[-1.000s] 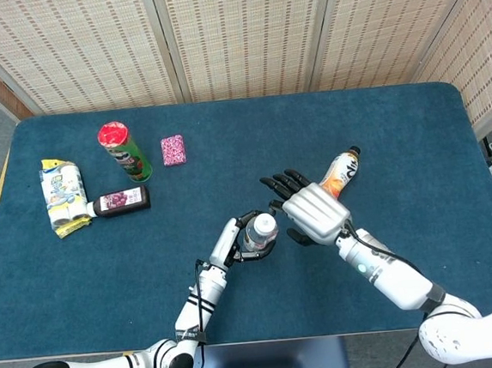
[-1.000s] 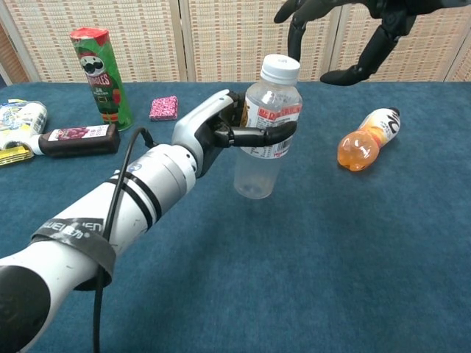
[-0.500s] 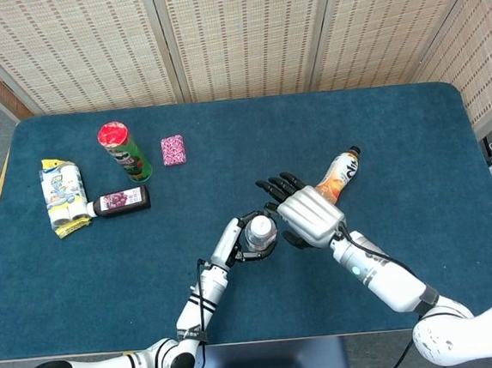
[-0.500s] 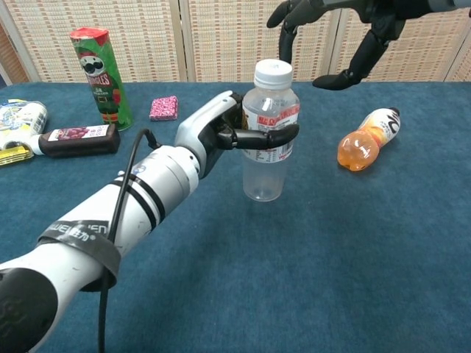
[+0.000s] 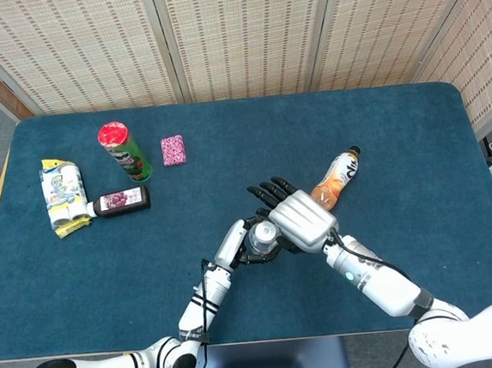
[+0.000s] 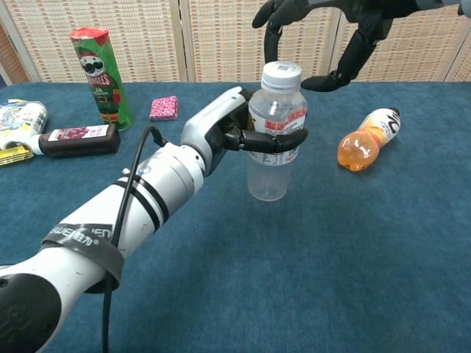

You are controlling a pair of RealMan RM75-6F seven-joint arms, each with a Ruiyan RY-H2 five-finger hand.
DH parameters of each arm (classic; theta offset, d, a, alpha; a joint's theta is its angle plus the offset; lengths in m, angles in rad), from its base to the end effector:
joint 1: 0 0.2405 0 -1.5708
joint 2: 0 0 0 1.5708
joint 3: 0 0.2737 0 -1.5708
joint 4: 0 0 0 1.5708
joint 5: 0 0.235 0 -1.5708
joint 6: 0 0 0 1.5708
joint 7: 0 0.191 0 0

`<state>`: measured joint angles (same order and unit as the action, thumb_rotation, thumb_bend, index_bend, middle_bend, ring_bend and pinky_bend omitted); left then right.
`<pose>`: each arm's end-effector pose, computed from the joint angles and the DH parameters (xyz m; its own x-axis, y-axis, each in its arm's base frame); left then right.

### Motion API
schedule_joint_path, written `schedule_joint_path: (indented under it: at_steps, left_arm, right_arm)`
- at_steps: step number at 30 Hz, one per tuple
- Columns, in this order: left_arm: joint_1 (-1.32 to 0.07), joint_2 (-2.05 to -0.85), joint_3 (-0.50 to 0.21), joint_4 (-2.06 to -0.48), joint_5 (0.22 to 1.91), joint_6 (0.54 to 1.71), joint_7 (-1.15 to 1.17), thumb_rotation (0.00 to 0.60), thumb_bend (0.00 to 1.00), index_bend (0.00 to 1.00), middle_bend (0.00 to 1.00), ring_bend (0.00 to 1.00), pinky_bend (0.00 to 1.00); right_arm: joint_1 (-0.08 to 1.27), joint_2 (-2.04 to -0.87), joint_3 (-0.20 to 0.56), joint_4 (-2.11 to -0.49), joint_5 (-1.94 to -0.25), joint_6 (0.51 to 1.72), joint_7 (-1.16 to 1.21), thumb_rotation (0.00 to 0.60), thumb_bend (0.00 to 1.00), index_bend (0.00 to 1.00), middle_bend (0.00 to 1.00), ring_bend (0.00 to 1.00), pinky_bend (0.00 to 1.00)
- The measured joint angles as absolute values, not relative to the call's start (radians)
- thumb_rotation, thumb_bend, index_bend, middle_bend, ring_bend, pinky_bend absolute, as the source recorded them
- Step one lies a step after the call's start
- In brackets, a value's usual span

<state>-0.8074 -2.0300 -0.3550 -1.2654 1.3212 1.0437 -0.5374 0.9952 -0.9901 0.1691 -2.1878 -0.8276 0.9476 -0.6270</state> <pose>-0.0007 0.3702 -0.1474 -0.5299 0.5031 0.6827 0.6977 -0.1989 0.6882 -0.0247 -0.3510 0.0608 0.6141 -0.2169 0.7589 -0.7061 -0.5805 0.4055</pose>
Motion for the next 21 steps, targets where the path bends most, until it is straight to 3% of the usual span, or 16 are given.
schedule_joint_path:
  at_steps: [8,21]
  left_arm:
    - [-0.811,-2.011,-0.347,-1.278,1.333,1.022,-0.583,0.600,0.90,0.75,0.92,0.53,0.32]
    - [-0.833,-1.974,-0.306,-1.227,1.396,0.977,-0.749,0.600,0.90,0.75,0.92,0.53,0.32]
  right_arm:
    - [1.003,-0.991,0.165,-2.199,-0.831,0.929,-0.613,0.600,0.32,0.33,0.00,0.00,0.00]
    - [0.957,-0.908,0.183,-2.198,-1.010,0.838,-0.397,0.600,0.32,0.26,0.00,0.00,0.00]
